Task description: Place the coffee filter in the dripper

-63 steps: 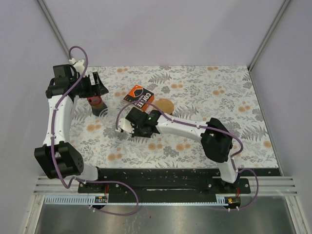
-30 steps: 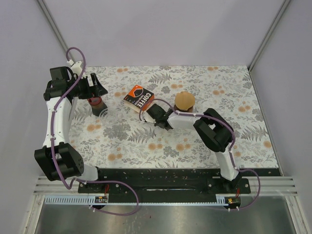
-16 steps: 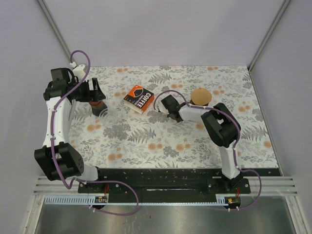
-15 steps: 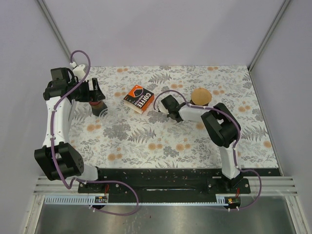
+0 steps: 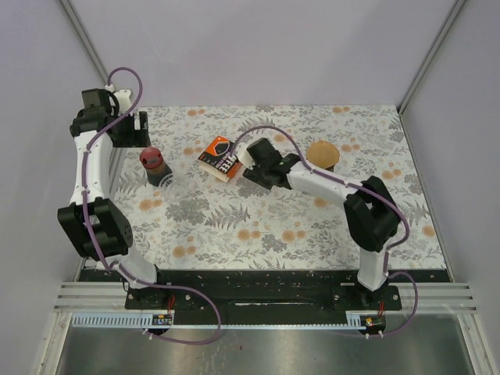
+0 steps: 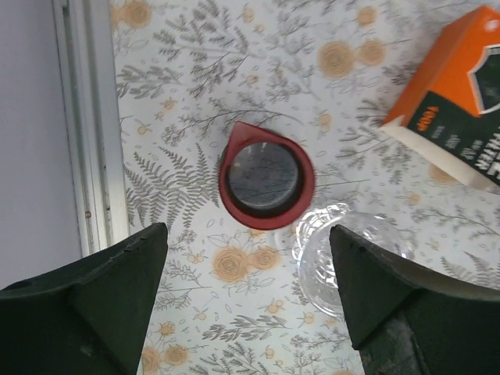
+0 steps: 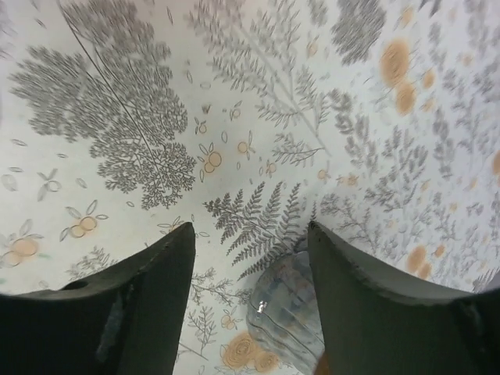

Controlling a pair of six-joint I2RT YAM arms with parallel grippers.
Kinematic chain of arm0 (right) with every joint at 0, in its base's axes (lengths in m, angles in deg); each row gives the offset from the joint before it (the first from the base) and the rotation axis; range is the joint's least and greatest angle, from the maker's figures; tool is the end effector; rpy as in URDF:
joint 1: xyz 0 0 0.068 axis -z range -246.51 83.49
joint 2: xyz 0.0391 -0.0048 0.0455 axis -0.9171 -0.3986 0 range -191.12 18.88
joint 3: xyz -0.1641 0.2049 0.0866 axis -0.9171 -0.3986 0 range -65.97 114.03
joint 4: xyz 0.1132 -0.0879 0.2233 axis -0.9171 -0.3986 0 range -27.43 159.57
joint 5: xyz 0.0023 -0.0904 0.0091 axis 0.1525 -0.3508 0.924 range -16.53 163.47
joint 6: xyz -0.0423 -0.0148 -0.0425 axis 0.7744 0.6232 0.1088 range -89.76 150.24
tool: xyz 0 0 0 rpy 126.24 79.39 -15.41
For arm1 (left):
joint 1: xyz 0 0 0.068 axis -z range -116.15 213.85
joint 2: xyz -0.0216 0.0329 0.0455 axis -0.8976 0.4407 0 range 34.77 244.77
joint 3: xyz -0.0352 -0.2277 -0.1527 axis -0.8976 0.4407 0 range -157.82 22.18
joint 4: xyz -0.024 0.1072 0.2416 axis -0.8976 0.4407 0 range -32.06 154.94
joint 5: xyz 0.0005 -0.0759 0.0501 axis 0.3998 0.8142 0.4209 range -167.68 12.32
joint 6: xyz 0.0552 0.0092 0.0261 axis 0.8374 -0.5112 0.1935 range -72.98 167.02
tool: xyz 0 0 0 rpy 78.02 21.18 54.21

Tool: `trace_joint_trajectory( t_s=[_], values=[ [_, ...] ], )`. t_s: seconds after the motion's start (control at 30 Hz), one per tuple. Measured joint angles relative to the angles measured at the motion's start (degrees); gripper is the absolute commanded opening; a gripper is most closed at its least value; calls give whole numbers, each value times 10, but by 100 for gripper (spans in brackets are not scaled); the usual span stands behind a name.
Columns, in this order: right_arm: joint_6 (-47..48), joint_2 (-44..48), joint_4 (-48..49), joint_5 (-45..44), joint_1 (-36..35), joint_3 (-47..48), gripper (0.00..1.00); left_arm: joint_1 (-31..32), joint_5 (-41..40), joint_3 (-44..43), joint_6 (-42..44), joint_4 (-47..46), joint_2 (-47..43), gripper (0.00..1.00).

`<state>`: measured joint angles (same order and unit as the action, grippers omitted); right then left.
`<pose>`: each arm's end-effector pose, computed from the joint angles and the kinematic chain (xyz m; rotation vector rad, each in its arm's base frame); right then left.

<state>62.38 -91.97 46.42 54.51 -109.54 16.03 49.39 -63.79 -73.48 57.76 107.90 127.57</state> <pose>0.3284 0.2857 0.2029 -1.3738 2.0142 -0.3253 0.3515 0.0791 0.3659 0.0364 2.3629 -0.0783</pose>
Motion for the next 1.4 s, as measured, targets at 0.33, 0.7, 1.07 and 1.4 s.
trace_joint_trajectory(
  t_s=[0.33,0.7,1.07,1.4],
  values=[
    [-96,129,-9,102,-5,18,89,-1,-86,-51,0,10,132,71],
    [-111,131,-40,110,-5,-5,88,-1,-98,-64,4,10,191,40],
    [-111,134,-43,102,-5,-14,88,-1,-57,-32,11,7,199,6],
    [-112,138,-51,91,-5,-17,88,-1,-49,-30,14,6,195,0]
  ],
)
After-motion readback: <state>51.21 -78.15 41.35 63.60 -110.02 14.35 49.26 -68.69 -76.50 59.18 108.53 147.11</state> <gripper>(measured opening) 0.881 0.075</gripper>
